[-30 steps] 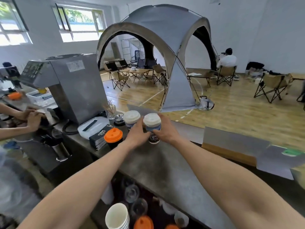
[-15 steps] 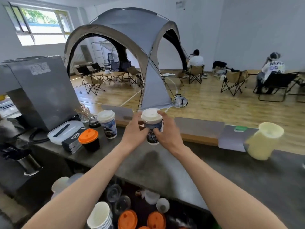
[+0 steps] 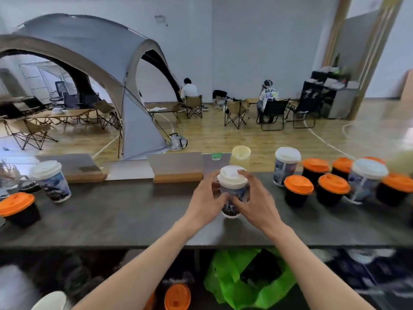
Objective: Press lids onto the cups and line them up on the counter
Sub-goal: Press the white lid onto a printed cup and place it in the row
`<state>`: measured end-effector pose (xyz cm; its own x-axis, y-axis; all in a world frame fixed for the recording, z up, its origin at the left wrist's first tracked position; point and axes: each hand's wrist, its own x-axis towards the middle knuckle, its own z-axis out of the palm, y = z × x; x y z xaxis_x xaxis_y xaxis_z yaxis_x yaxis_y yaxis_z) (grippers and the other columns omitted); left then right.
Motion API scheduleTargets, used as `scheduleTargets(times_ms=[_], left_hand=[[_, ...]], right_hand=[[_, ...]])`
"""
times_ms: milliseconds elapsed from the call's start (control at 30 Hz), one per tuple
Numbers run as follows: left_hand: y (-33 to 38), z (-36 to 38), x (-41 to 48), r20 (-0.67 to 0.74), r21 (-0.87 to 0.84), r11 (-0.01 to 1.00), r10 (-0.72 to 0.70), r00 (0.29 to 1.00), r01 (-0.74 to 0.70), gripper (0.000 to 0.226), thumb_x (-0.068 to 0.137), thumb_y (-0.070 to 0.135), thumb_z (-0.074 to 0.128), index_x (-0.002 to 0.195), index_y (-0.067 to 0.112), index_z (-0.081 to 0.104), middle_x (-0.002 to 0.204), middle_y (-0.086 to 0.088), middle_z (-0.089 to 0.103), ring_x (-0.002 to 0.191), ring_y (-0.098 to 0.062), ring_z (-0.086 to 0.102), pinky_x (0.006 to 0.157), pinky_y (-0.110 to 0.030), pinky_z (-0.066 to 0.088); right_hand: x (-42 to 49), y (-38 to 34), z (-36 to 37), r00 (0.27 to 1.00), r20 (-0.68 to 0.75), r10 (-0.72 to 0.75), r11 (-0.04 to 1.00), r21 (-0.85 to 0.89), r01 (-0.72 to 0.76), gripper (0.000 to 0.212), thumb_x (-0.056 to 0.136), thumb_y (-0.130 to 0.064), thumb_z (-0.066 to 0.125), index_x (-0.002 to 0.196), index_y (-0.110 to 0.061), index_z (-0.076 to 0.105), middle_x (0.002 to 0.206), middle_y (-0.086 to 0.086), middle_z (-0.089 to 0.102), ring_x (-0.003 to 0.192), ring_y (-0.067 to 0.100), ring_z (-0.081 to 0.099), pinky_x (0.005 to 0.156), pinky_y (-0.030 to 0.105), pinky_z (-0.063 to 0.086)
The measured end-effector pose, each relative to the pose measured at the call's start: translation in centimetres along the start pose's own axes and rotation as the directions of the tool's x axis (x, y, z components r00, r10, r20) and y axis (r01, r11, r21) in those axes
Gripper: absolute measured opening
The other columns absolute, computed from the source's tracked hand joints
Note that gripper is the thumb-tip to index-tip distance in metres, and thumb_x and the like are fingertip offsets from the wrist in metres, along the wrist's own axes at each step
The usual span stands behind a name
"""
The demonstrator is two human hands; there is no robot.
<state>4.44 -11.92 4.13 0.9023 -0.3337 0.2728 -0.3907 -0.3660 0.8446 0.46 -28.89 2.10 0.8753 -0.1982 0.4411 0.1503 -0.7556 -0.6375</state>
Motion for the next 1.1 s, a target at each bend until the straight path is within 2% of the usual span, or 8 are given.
scheduleTargets(times_ms=[133,367,500,600,700,800,900,1100], left_hand=[[1.3,4.5,-0.1,-0.007,0.003,1.0,-0.027,1.0,0.027,0.058,0.086,0.007,0.075,0.135,0.029,0.052,0.115,0.007,0.07,0.1,0.006,0.066,0.077,-0.004,0.048],[1.4,8.8,-2.0,-0.118,0.029,0.991,-0.127,0.985,0.131,0.049,0.089,0.007,0.074,0.127,0.029,0.053,0.112,0.013,0.066,0.101,0.008,0.063,0.074,-0.007,0.051],[2.0,9.6,-2.4,-0.152,0.037,0.985,-0.164,0.975,0.171,0.053,0.089,0.003,0.07,0.132,0.025,0.049,0.114,0.01,0.065,0.106,-0.004,0.065,0.073,-0.008,0.052],[3.1,9.4,-2.5,-0.139,0.161,0.967,-0.175,0.975,0.196,0.072,0.087,0.023,0.072,0.149,0.027,0.035,0.135,0.006,0.056,0.118,-0.012,0.062,0.089,-0.022,0.054],[4.9,8.9,-2.1,-0.041,0.512,0.857,-0.035,0.999,0.051,0.092,0.092,0.03,0.061,0.162,0.019,0.003,0.169,0.001,0.012,0.152,-0.02,0.025,0.12,-0.038,0.032],[6.8,9.6,-1.6,0.13,0.779,0.619,-0.014,0.991,-0.093,0.089,0.098,0.03,0.044,0.159,0.009,-0.017,0.166,-0.004,-0.024,0.156,-0.021,-0.017,0.129,-0.04,0.001],[6.8,10.6,-1.0,0.199,0.862,0.495,-0.132,0.971,-0.11,0.085,0.1,0.037,0.039,0.16,0.006,-0.014,0.167,-0.011,-0.023,0.156,-0.022,-0.017,0.128,-0.043,0.0],[6.8,10.0,-0.3,0.253,0.85,0.507,-0.158,0.955,-0.142,0.083,0.101,0.044,0.035,0.161,0.009,-0.008,0.169,-0.007,-0.017,0.157,-0.018,-0.013,0.129,-0.043,0.003]], right_hand=[[-1.0,3.4,-3.5,1.0,0.03,0.004,1.0,0.001,-0.004,0.075,0.078,-0.06,0.074,0.141,-0.041,0.039,0.139,-0.013,0.054,0.119,0.009,0.057,0.092,0.035,0.053],[-2.1,7.8,-5.6,0.988,0.119,-0.099,0.995,0.021,0.097,0.075,0.074,-0.054,0.078,0.137,-0.037,0.043,0.133,-0.009,0.052,0.113,0.012,0.058,0.088,0.034,0.053],[-1.9,8.1,-5.9,0.981,0.139,-0.138,0.99,-0.002,0.14,0.075,0.074,-0.054,0.079,0.137,-0.038,0.042,0.131,-0.007,0.05,0.112,0.016,0.059,0.085,0.034,0.053],[-1.7,7.7,-6.8,0.977,0.158,-0.146,0.987,-0.04,0.154,0.085,0.073,-0.063,0.075,0.143,-0.042,0.033,0.135,-0.008,0.049,0.121,0.016,0.055,0.087,0.035,0.052],[-0.8,7.1,-8.4,0.97,0.166,-0.176,0.979,-0.071,0.19,0.099,0.08,-0.062,0.064,0.158,-0.032,0.009,0.161,-0.004,0.027,0.144,0.014,0.034,0.104,0.04,0.047],[0.8,6.4,-9.2,0.901,0.376,-0.215,0.95,-0.133,0.282,0.1,0.089,-0.034,0.058,0.16,-0.015,-0.009,0.17,0.001,-0.007,0.156,0.014,0.001,0.125,0.04,0.021],[1.1,6.0,-8.9,0.829,0.526,-0.188,0.917,-0.21,0.34,0.098,0.089,-0.024,0.057,0.16,-0.01,-0.008,0.169,0.004,-0.009,0.156,0.015,-0.004,0.127,0.033,0.008],[1.1,5.9,-8.7,0.821,0.54,-0.185,0.897,-0.248,0.366,0.091,0.09,-0.023,0.057,0.161,-0.01,0.001,0.17,0.005,0.0,0.156,0.016,0.001,0.122,0.025,0.004]])
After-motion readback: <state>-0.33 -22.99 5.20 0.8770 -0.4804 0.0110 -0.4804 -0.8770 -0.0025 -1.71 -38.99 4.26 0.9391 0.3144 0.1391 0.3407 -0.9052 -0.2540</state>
